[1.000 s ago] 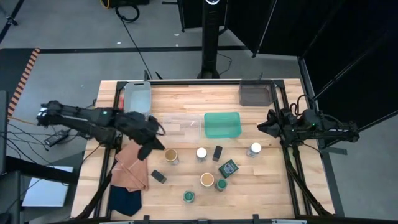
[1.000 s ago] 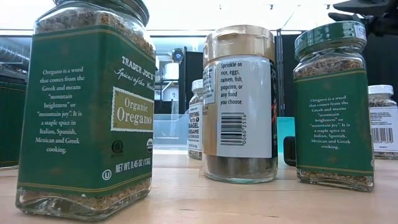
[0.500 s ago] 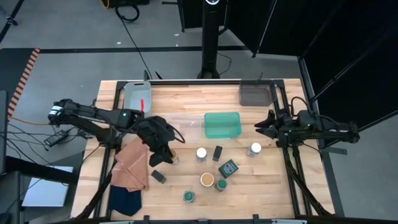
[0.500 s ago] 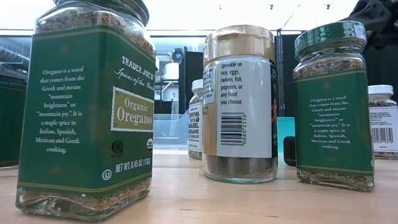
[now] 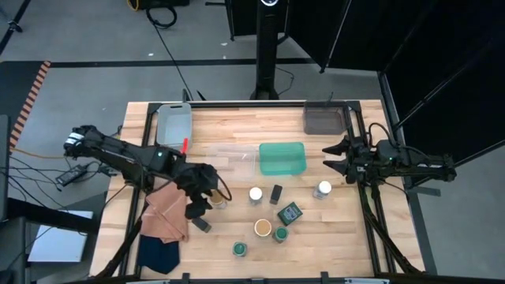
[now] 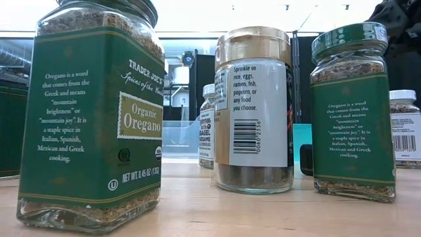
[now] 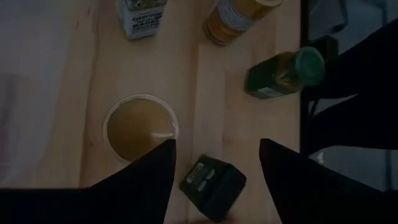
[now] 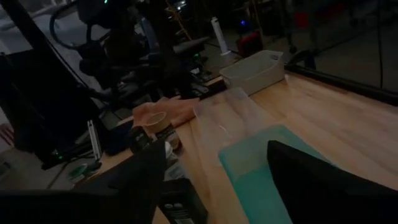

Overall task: Sort spices by type
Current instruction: Put the top brown seasoning bottle into the gray bin

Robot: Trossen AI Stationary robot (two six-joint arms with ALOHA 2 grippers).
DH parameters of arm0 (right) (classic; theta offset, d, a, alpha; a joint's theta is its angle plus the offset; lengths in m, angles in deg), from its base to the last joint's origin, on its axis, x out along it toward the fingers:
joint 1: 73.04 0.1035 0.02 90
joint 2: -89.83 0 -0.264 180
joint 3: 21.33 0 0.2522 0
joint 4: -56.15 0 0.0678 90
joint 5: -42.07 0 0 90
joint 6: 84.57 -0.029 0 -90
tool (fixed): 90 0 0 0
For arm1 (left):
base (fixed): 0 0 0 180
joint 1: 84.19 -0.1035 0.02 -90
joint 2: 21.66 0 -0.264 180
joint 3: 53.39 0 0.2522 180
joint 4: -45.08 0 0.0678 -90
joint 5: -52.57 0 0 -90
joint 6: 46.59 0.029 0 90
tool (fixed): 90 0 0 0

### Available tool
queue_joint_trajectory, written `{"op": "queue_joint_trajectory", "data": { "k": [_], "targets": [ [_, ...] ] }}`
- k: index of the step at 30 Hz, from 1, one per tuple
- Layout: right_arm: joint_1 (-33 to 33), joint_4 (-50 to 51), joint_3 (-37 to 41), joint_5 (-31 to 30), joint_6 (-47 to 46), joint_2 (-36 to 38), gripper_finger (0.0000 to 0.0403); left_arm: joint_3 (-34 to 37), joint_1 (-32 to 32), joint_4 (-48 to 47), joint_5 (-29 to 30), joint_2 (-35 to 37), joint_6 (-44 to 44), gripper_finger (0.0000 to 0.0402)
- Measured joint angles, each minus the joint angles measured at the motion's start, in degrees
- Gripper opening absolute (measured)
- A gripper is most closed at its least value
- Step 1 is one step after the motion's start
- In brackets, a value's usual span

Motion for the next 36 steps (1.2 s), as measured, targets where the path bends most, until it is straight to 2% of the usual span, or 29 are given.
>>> {"op": "queue_joint_trajectory", "data": {
  "k": [8,19,25,30,36],
  "targets": [
    [0.0,0.1,0.0,-3.7,0.0,0.0,0.033,0.0,0.1,0.5,1.3,-3.4,1.4,0.025],
    [0.0,0.1,0.0,-5.7,0.0,0.0,0.0332,0.0,-0.1,0.8,3.4,-7.5,1.6,0.0302],
    [0.0,0.2,0.0,-5.9,0.3,0.0,0.033,-1.6,-0.1,-0.9,5.2,-7.5,0.1,0.0304],
    [0.0,0.3,0.0,-6.0,0.4,0.0,0.0332,-3.6,-0.1,-4.2,10.3,-7.4,2.1,0.0303],
    [0.0,0.5,0.0,-6.0,0.0,0.0,0.033,-3.6,-0.2,-4.9,11.0,-9.1,4.5,0.0306]
  ]
}}
